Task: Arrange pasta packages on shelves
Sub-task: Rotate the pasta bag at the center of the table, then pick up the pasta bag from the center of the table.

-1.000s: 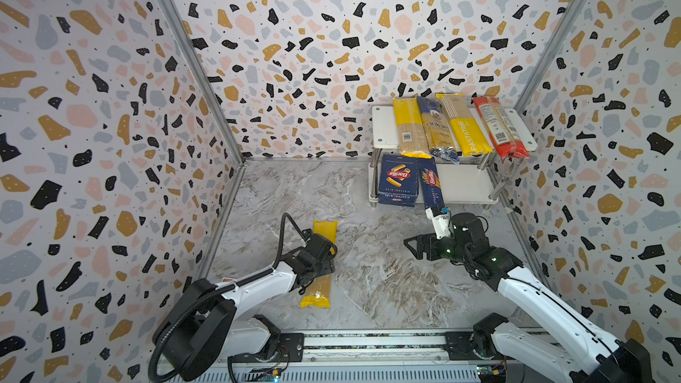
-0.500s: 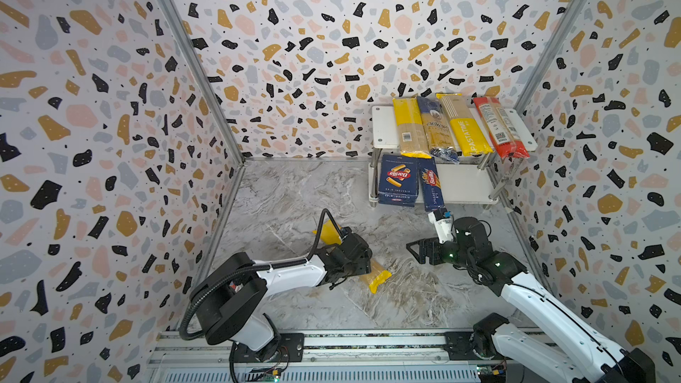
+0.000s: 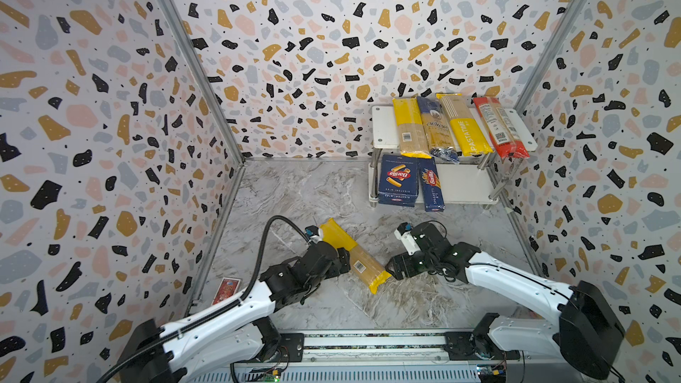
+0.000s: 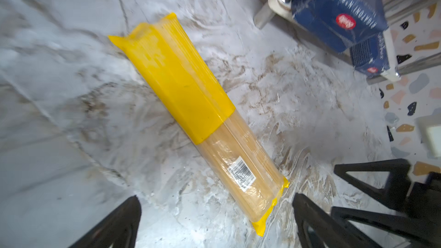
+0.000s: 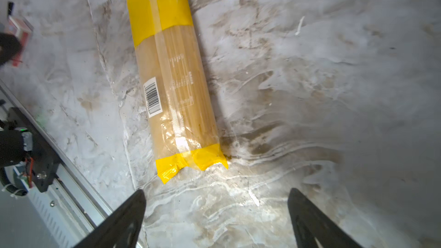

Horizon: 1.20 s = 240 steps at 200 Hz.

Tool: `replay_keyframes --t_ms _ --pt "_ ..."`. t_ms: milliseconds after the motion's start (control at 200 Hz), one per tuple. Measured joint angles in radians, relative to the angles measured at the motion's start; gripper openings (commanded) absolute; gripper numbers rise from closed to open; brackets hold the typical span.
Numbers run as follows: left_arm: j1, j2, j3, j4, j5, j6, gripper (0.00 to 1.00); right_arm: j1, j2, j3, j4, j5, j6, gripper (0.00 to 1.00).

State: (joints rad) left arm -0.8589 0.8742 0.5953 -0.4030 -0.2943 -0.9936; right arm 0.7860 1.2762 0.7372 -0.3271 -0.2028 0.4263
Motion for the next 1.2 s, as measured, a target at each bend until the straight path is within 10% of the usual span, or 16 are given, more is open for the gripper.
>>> replay_keyframes --t_ms 886,1011,1201 --pt "0.145 -0.347 0.037 -0.307 -0.076 0.071 0.99 0.196 0.611 0.494 -0.086 0.214 -0.081 0.94" --pt "0.146 -0.354 0.049 -0.313 -0.074 0.079 1.00 0.214 0.645 0.515 -0.106 0.233 -0.090 0.81" --pt "0.146 -0.359 0.058 -0.320 -0.073 0.085 0.99 0.219 0.639 0.515 -0.110 0.238 -0.090 0.31"
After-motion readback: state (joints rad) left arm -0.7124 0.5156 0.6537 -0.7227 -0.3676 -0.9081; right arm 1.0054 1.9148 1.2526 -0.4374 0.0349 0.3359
